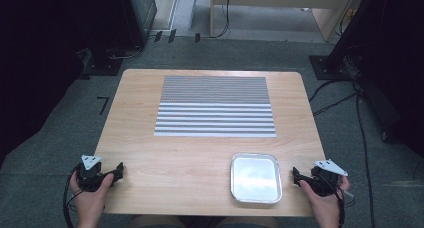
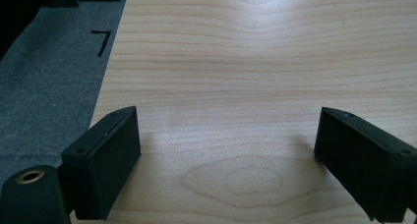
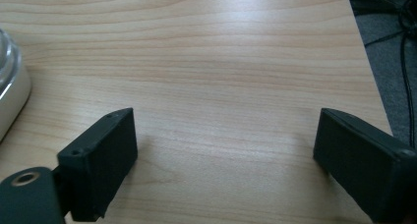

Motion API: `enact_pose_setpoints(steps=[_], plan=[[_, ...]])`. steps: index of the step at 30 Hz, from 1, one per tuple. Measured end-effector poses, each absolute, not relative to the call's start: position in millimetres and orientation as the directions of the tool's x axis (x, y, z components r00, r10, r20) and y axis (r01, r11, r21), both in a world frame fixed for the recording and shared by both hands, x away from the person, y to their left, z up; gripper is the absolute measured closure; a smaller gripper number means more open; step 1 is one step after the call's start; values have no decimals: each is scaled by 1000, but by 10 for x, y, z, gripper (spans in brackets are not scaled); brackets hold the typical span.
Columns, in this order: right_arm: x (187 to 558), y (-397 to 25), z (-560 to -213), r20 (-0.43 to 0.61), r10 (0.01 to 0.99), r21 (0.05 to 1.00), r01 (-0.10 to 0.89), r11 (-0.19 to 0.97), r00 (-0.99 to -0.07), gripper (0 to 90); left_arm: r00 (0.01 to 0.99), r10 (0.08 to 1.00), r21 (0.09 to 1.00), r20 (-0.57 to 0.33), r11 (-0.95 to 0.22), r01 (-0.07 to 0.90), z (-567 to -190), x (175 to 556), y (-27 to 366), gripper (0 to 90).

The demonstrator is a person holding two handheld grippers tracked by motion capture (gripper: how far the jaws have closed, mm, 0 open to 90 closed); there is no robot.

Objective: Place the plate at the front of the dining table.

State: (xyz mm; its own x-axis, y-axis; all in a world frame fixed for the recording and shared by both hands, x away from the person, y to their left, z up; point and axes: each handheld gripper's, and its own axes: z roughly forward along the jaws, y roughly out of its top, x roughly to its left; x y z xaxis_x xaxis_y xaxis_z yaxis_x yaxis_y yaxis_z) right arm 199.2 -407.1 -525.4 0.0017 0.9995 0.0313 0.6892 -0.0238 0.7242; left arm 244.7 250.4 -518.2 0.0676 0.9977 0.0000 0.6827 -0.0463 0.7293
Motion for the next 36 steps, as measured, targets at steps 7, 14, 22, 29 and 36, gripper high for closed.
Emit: enact_pose_setpoints(steps=[7, 14, 22, 29, 36], plan=[[1950, -4093, -5211, 37, 997, 747, 661, -74, 70, 132, 34, 999, 727, -16, -12, 687, -5162, 2448, 2488, 98], [1932, -4051, -5104, 58, 994, 758, 644, -101, 88, 158, 51, 996, 739, -78, 23, 673, -5076, 2429, 2374, 98], [1899, -3939, -5003, 68, 995, 770, 630, -95, 67, 207, 79, 995, 754, -61, -6, 657, -5020, 2388, 2194, 98], [1879, -3882, -4961, 77, 995, 778, 621, -96, 58, 222, 101, 993, 749, -56, -26, 662, -5012, 2369, 2082, 98], [1863, -3820, -4909, 99, 994, 783, 612, -113, 56, 257, 125, 990, 749, -59, -39, 661, -4999, 2341, 1949, 98]])
